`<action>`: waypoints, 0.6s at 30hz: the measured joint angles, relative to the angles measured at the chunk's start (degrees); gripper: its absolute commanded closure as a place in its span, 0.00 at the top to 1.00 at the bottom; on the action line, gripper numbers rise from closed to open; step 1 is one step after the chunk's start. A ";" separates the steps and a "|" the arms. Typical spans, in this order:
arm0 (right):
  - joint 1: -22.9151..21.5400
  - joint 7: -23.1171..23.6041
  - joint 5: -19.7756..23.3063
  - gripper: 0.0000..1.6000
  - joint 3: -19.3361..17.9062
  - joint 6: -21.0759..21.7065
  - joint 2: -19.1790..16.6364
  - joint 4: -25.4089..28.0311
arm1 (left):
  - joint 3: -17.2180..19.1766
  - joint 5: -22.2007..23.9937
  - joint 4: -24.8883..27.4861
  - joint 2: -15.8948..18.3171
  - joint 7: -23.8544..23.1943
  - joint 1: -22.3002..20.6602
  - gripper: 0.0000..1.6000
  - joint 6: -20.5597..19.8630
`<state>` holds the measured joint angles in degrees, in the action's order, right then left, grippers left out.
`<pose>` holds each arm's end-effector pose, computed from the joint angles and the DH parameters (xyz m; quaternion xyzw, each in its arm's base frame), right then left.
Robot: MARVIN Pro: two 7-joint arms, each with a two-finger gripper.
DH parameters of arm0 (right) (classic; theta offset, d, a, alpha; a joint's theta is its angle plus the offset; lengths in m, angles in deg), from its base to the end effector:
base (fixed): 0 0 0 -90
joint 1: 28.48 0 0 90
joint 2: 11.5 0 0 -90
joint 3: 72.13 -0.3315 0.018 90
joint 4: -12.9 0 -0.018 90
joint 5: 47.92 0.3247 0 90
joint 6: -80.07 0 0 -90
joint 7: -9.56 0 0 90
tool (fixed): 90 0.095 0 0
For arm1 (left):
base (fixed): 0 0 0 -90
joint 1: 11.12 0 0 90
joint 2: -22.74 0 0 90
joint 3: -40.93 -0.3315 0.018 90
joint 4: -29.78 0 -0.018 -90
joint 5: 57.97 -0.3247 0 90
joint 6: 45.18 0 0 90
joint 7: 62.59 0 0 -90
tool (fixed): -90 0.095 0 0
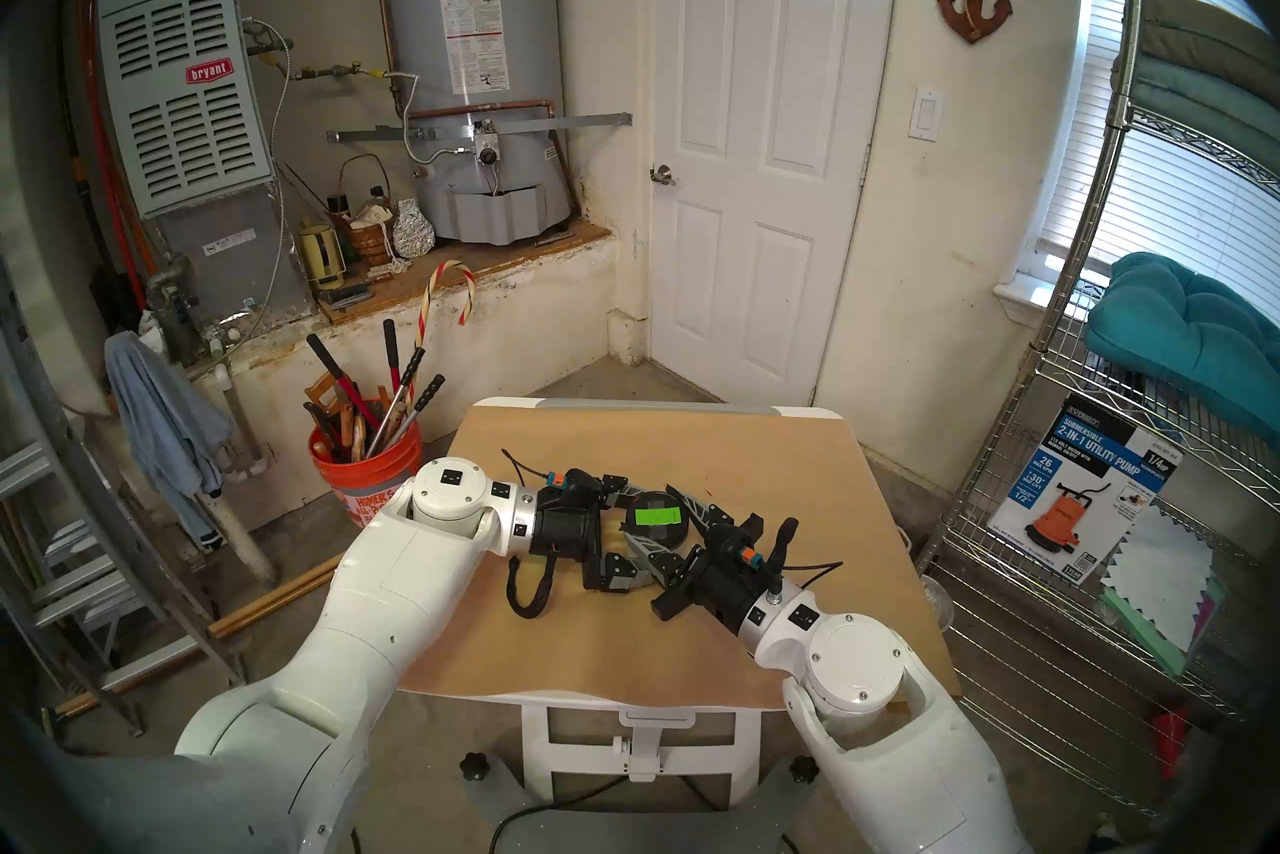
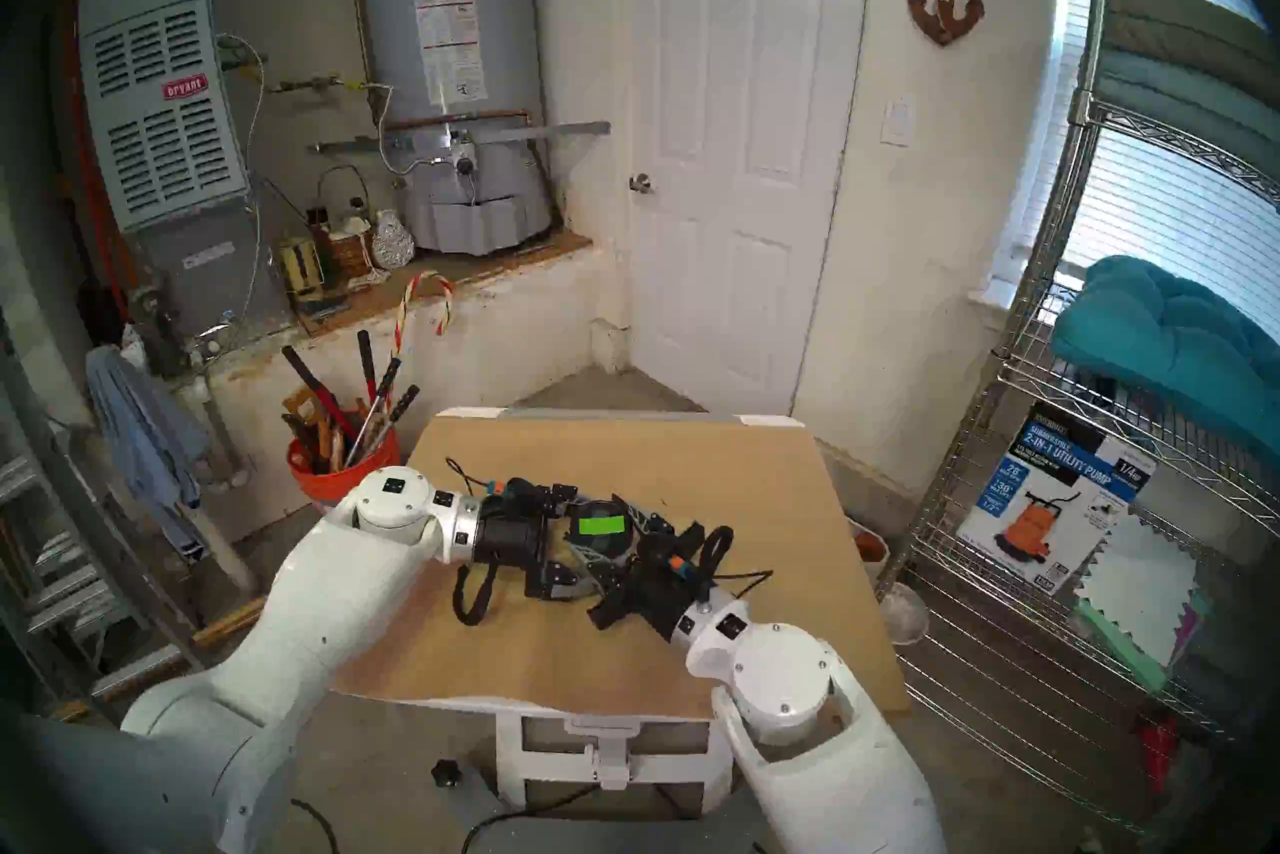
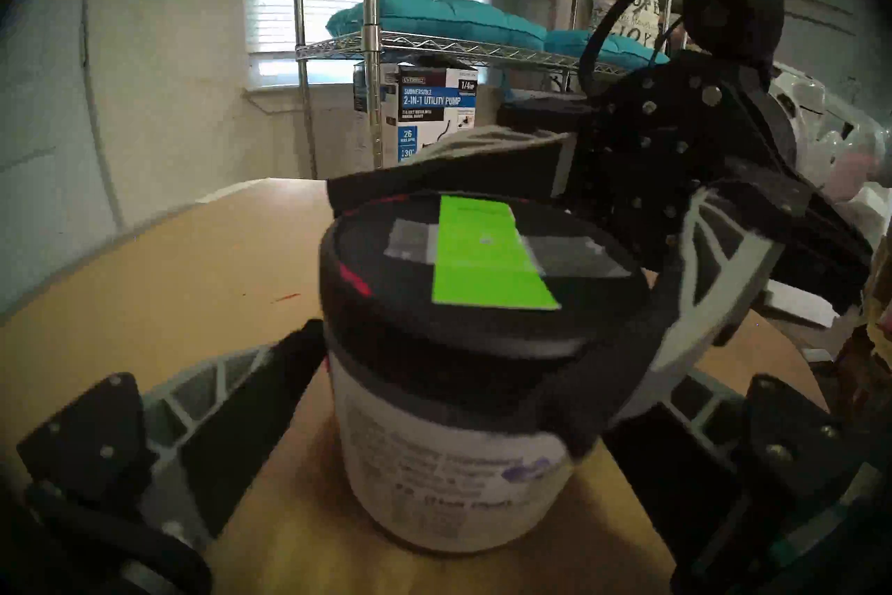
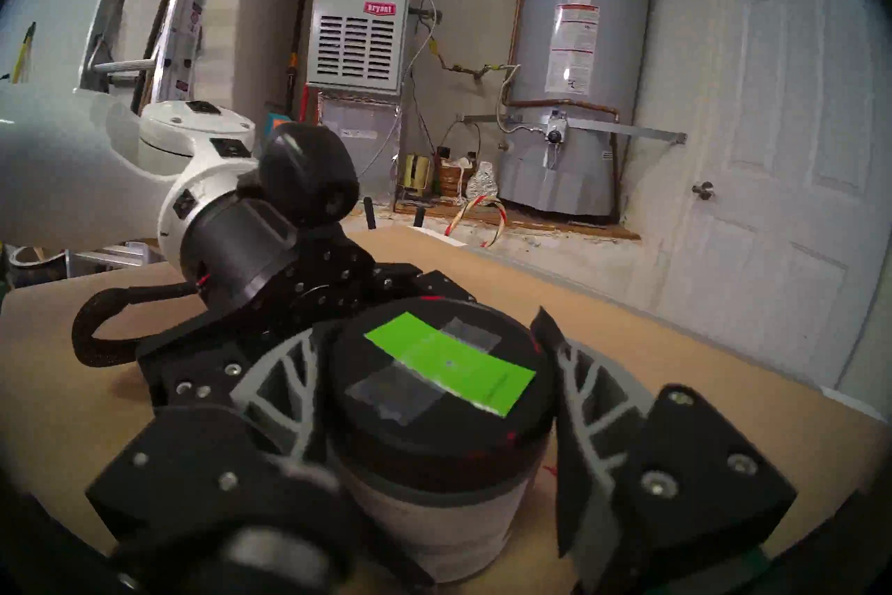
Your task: Open paint jar
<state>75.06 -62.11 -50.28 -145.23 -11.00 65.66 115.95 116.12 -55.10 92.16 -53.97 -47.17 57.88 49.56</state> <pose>0.3218 0.0920 -0.3680 -0.6820 -0.2922 -0.6499 0.1645 0.4593 -0.0505 -0.3909 0.5986 -0.5235 0.4508 0.4055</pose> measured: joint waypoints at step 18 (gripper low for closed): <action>1.12 -7.26 -3.02 0.00 0.08 0.52 3.62 -0.05 | 1.47 -4.46 9.90 -1.41 10.86 6.96 1.00 -6.29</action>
<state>76.18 -69.37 -53.30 -145.14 -10.48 69.28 115.90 117.59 -59.56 102.06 -55.37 -36.31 64.84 43.27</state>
